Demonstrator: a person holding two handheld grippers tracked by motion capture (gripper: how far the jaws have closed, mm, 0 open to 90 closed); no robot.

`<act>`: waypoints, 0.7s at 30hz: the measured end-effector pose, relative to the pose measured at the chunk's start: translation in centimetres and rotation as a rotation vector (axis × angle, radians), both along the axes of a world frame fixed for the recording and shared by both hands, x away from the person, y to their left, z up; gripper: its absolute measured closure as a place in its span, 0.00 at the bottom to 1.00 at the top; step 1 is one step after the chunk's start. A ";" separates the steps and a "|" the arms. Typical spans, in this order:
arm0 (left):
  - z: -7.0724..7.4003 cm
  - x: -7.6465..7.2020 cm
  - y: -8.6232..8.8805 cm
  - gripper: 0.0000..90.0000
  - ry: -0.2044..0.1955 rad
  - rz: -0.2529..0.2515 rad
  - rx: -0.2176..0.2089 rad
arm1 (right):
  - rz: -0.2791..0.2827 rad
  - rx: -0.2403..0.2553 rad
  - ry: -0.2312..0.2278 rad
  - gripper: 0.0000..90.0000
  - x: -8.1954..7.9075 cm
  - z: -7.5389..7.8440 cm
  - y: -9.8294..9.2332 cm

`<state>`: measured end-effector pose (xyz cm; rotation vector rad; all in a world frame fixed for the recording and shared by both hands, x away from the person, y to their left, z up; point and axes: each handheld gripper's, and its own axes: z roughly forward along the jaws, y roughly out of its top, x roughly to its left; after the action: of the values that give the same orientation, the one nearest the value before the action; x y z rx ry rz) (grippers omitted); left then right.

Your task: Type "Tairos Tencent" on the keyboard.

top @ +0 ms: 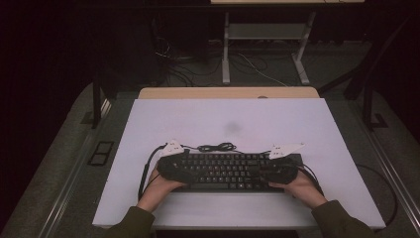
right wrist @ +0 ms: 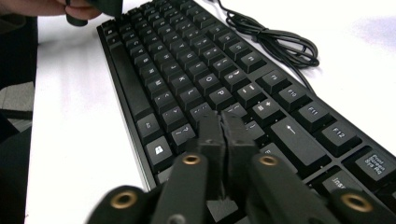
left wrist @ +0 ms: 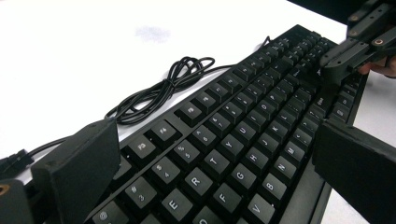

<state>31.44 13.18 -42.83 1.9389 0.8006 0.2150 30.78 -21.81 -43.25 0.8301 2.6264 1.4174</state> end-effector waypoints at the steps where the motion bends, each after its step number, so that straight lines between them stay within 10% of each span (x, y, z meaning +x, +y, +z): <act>1: 0.0 0.1 -0.1 0.01 -0.002 -0.001 0.002 | 0.003 -0.002 0.003 0.99 0.0 0.0 0.0; 21: 0.3 0.8 -1.6 0.04 -0.008 -0.010 0.022 | 0.059 -0.052 0.020 0.99 -0.1 -0.4 0.4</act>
<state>32.21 11.61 -42.51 1.9615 0.7863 0.2260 30.68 -21.42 -43.64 0.7705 2.7116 1.3549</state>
